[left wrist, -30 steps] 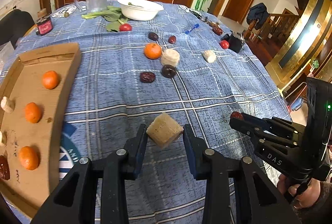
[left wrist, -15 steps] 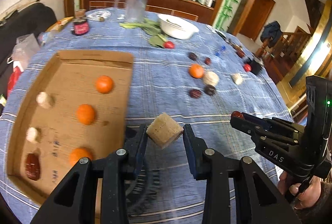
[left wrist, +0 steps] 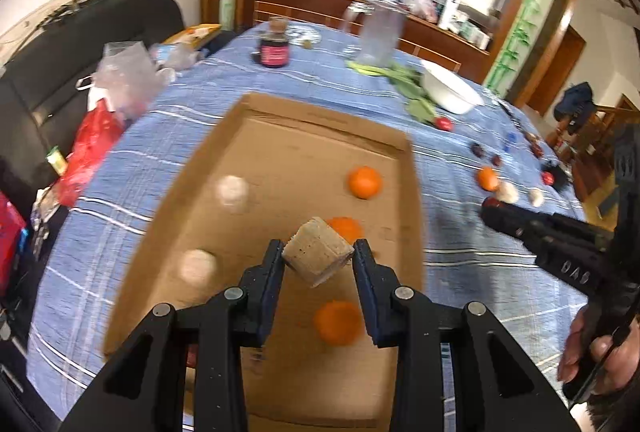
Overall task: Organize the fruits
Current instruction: 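Carry the date and square biscuit into the tray and open the left tool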
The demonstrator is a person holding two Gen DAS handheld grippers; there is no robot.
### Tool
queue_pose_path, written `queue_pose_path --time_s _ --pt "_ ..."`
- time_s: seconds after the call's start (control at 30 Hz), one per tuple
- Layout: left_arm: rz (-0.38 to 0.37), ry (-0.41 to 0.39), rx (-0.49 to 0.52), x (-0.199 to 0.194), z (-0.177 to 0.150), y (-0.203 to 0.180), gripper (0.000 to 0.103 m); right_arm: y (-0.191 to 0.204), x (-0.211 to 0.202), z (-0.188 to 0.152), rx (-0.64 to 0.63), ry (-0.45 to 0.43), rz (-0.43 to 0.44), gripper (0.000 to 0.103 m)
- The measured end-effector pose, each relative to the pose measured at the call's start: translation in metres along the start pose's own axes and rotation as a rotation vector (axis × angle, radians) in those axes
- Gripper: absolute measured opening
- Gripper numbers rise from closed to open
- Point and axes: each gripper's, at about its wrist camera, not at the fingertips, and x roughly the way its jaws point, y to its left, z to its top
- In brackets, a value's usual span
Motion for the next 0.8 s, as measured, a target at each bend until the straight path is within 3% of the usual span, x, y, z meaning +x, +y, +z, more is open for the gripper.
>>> queue_pose_path --time_s 0.33,0.8 --pt "0.047 0.033 -0.061 0.022 0.006 0.049 0.034 0.047 0.056 0.042 -0.061 0.046 0.049 0.024" --pt "0.037 0.096 -0.075 0.05 0.009 0.059 0.034 0.09 0.129 0.057 -0.166 0.146 0.072 0.024"
